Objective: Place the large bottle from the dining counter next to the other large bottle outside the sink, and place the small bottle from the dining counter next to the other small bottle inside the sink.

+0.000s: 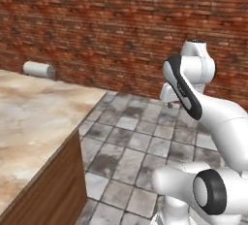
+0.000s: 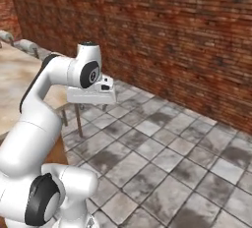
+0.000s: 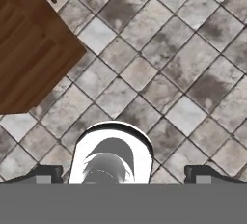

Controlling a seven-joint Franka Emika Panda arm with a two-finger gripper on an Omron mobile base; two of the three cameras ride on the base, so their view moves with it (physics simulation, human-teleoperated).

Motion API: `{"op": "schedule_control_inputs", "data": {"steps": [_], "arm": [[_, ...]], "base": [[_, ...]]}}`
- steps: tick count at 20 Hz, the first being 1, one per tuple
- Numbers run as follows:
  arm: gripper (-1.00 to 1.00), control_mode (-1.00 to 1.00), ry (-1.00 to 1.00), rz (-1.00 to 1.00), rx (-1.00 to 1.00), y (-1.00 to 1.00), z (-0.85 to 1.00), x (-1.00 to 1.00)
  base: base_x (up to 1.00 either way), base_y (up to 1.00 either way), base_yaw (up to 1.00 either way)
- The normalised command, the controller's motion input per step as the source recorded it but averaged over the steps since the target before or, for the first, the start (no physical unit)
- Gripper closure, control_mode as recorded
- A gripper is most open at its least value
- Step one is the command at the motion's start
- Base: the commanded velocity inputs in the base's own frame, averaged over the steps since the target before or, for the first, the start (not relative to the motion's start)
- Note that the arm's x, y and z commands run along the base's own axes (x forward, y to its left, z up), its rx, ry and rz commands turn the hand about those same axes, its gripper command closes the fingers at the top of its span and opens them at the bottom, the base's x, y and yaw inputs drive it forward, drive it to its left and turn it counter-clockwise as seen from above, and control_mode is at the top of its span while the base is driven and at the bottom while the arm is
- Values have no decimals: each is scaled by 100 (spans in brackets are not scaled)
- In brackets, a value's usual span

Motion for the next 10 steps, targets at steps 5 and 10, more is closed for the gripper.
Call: {"op": "schedule_control_inputs", "data": {"steps": [5, 10], "arm": [[-100, 100, 0, 0, 0, 0, 0, 0], [-100, 100, 0, 0, 0, 0, 0, 0]], "base": [[79, -29, 48], [86, -33, 50]]}}
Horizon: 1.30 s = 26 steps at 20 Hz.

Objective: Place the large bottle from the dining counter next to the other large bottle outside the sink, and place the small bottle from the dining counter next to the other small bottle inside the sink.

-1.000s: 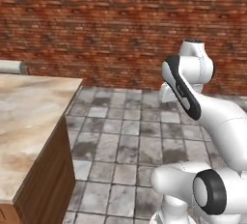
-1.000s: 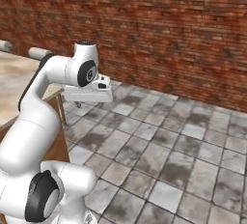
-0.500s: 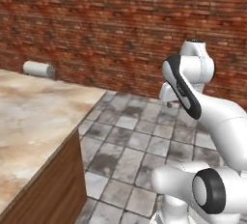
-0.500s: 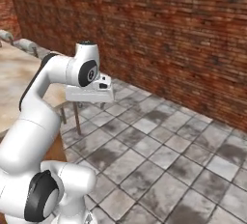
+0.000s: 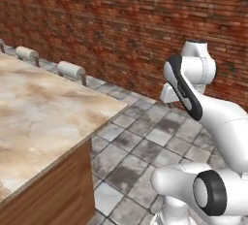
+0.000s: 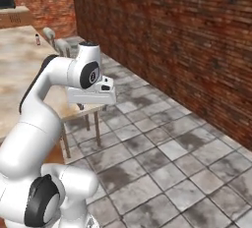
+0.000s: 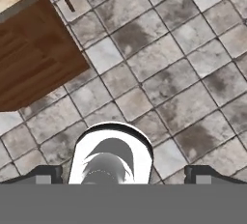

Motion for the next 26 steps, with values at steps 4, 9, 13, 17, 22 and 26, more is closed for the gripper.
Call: {"op": "schedule_control_inputs", "data": {"steps": [4, 9, 13, 17, 22, 26], "arm": [[-100, 100, 0, 0, 0, 0, 0, 0], [-100, 100, 0, 0, 0, 0, 0, 0], [-100, 100, 0, 0, 0, 0, 0, 0], [-100, 100, 0, 0, 0, 0, 0, 0], [-100, 100, 0, 0, 0, 0, 0, 0], [-100, 100, 0, 0, 0, 0, 0, 0]], "base": [[83, -48, 51], [79, -62, 50], [82, -67, 49], [81, -71, 48], [86, -71, 48], [88, -79, 48]]}}
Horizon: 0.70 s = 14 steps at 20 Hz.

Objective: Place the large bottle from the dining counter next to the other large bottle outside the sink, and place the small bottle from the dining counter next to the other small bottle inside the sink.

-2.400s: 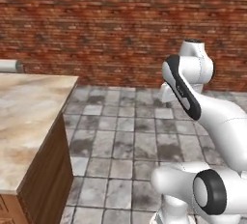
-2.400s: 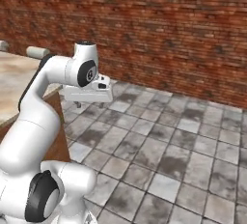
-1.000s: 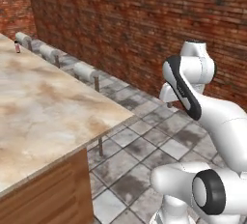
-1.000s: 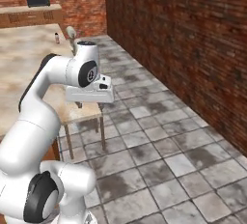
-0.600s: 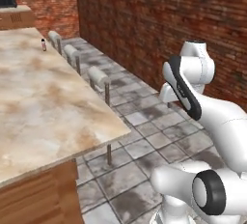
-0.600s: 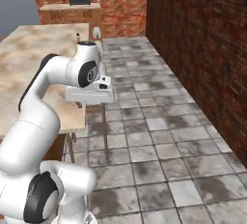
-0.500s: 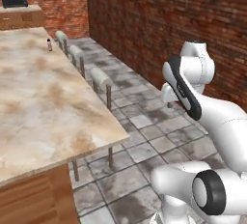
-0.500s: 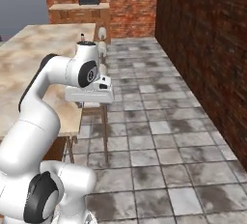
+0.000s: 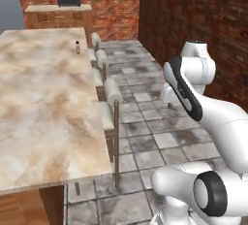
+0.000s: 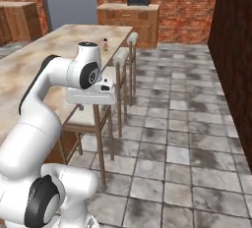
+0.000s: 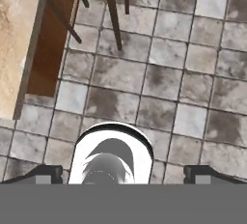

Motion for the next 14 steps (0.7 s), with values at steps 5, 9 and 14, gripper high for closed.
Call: {"op": "schedule_control_inputs", "data": {"steps": [5, 9, 14], "arm": [[-100, 100, 0, 0, 0, 0, 0, 0], [-100, 100, 0, 0, 0, 0, 0, 0], [-100, 100, 0, 0, 0, 0, 0, 0]], "base": [[96, -83, 48], [100, -81, 48], [100, -79, 49]]}}
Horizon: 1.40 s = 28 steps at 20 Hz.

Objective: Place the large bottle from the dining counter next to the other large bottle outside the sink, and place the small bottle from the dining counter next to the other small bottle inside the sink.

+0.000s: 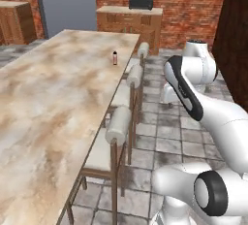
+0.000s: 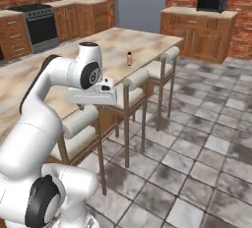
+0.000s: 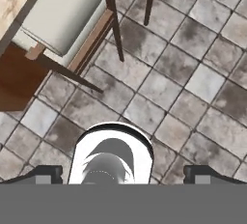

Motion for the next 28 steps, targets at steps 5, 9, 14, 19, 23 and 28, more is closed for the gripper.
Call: {"op": "schedule_control_inputs", "data": {"steps": [5, 9, 14, 19, 23, 28], "arm": [[-100, 100, 0, 0, 0, 0, 0, 0], [-100, 100, 0, 0, 0, 0, 0, 0], [-100, 100, 0, 0, 0, 0, 0, 0], [-100, 100, 0, 0, 0, 0, 0, 0], [-100, 100, 0, 0, 0, 0, 0, 0], [-100, 100, 0, 0, 0, 0, 0, 0]], "base": [[100, -79, 52], [98, -84, 51], [83, -88, 48], [49, -96, 41], [40, -94, 41], [43, -93, 41]]}}
